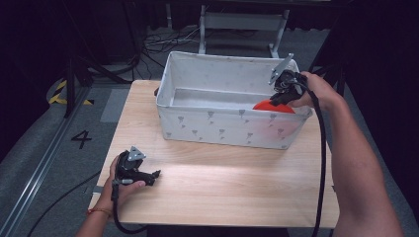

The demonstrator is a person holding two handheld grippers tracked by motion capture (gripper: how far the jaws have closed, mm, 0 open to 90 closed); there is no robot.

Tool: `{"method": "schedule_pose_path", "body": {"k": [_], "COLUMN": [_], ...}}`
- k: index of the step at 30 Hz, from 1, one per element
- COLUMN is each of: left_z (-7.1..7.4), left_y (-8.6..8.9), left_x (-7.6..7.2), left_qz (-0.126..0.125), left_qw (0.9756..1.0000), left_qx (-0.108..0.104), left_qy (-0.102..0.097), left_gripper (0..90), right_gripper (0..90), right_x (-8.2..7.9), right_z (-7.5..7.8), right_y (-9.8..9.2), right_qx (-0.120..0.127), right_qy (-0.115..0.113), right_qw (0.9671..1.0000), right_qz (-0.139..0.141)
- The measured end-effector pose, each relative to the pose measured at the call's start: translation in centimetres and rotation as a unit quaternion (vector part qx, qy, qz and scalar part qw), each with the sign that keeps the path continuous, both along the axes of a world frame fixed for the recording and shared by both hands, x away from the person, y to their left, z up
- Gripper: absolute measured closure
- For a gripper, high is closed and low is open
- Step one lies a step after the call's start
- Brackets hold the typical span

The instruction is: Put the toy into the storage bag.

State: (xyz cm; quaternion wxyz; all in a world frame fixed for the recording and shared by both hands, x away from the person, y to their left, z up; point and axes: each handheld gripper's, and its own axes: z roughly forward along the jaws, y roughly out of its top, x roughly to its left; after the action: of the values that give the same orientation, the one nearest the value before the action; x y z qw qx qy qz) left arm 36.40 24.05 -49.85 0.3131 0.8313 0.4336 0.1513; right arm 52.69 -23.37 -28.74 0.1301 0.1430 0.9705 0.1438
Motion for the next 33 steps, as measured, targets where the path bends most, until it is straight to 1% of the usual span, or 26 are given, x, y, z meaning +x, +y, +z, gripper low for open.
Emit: {"method": "schedule_pose_path", "body": {"k": [1, 2, 5, 6, 8, 10, 12, 16, 20, 21, 22, 24, 25, 29, 30, 31, 33], "left_z": [0.0, 0.0, 0.0, 0.0, 0.0, 0.0, 0.0, 0.0, 0.0, 0.0, 0.0, 0.0, 0.0, 0.0, 0.0, 0.0, 0.0], "left_y": [0.0, 0.0, 0.0, 0.0, 0.0, 0.0, 0.0, 0.0, 0.0, 0.0, 0.0, 0.0, 0.0, 0.0, 0.0, 0.0, 0.0], "left_x": [0.0, 0.0, 0.0, 0.0, 0.0, 0.0, 0.0, 0.0, 0.0, 0.0, 0.0, 0.0, 0.0, 0.0, 0.0, 0.0, 0.0], "left_qz": [0.0, -0.001, -0.002, -0.002, -0.003, -0.003, -0.002, -0.002, -0.003, -0.003, -0.003, -0.002, -0.002, -0.002, -0.002, -0.002, -0.002], "left_qw": [1.0, 1.0, 1.0, 1.0, 1.0, 1.0, 1.0, 1.0, 1.0, 1.0, 1.0, 1.0, 1.0, 1.0, 1.0, 1.0, 1.0], "left_qx": [0.0, 0.0, 0.002, 0.002, 0.002, 0.001, 0.001, 0.002, 0.001, 0.001, 0.001, 0.001, 0.001, 0.001, 0.002, 0.002, 0.001], "left_qy": [0.0, 0.001, 0.0, 0.0, 0.001, 0.001, 0.001, 0.001, 0.001, 0.001, 0.001, 0.001, 0.0, 0.001, 0.0, 0.0, 0.001], "left_gripper": [0.3, 0.3, 0.3, 0.3, 0.2, 0.3, 0.3, 0.3, 0.2, 0.3, 0.2, 0.3, 0.3, 0.3, 0.3, 0.3, 0.3], "right_gripper": [81.3, 81.3, 81.6, 81.7, 81.7, 81.5, 81.5, 81.5, 80.8, 80.7, 82.1, 82.1, 82.2, 80.5, 79.5, 78.1, 76.4], "right_x": [0.1, 0.2, 0.3, 0.4, 0.5, 0.6, 0.8, 1.1, 1.2, 1.2, 1.1, 0.9, 0.9, 0.8, 0.8, 0.7, 0.6], "right_z": [-0.1, -0.2, -0.4, -0.5, -0.6, -0.9, -1.2, -1.8, -1.9, -1.9, -1.9, -1.6, -1.5, -1.4, -1.3, -1.2, -1.0], "right_y": [0.1, 0.3, 0.7, 0.8, 1.0, 1.3, 1.5, 1.6, 1.5, 1.4, 1.4, 1.2, 1.2, 0.9, 0.8, 0.7, 0.5], "right_qx": [-0.01, -0.014, -0.016, -0.019, -0.024, -0.032, -0.042, -0.055, -0.059, -0.059, -0.054, -0.042, -0.037, -0.037, -0.03, -0.027, -0.011], "right_qy": [-0.001, 0.001, 0.01, 0.012, 0.014, 0.02, 0.032, 0.043, 0.047, 0.046, 0.046, 0.048, 0.047, 0.04, 0.039, 0.035, 0.024], "right_qw": [0.9999, 0.9999, 0.9998, 0.9997, 0.9996, 0.9992, 0.9985, 0.9975, 0.9971, 0.9972, 0.9975, 0.9979, 0.9981, 0.9985, 0.9988, 0.999, 0.9996], "right_qz": [0.001, 0.004, 0.004, 0.009, 0.009, 0.011, 0.016, 0.01, 0.006, 0.006, 0.005, 0.013, 0.012, 0.003, 0.004, 0.002, -0.004]}}
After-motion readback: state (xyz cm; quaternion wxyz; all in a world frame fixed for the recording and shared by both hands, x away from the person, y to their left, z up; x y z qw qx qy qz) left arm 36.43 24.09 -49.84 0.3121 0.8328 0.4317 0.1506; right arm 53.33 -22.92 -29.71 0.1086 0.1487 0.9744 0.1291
